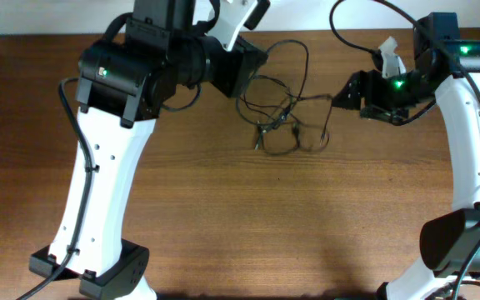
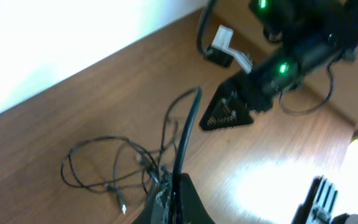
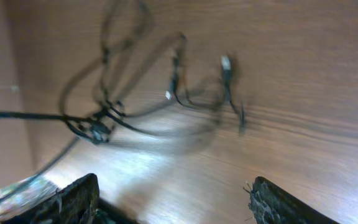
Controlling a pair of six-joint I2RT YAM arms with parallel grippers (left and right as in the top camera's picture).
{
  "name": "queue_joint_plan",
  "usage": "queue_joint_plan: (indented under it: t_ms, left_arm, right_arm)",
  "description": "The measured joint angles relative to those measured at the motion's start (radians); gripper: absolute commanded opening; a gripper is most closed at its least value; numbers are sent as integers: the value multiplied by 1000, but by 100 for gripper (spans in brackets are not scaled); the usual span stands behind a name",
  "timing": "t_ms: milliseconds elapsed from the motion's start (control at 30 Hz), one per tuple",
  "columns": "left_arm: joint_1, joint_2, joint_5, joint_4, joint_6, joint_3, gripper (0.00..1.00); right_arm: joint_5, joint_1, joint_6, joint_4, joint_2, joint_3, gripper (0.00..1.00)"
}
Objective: Untangle cables
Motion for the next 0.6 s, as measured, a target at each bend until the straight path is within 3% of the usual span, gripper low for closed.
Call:
queue_joint_plan:
  t_ms: [333, 433, 600]
  left_arm:
    - [26, -8, 52, 310, -394, 10, 0]
    - [27, -11, 131, 373, -465, 11, 0]
    - [27, -79, 160, 472, -508, 11, 0]
  right_arm:
    - [-154, 66, 6, 107, -80, 37, 79]
    - [-161, 73, 62, 202, -80, 37, 79]
    - [-155, 73, 99, 217, -80, 37, 79]
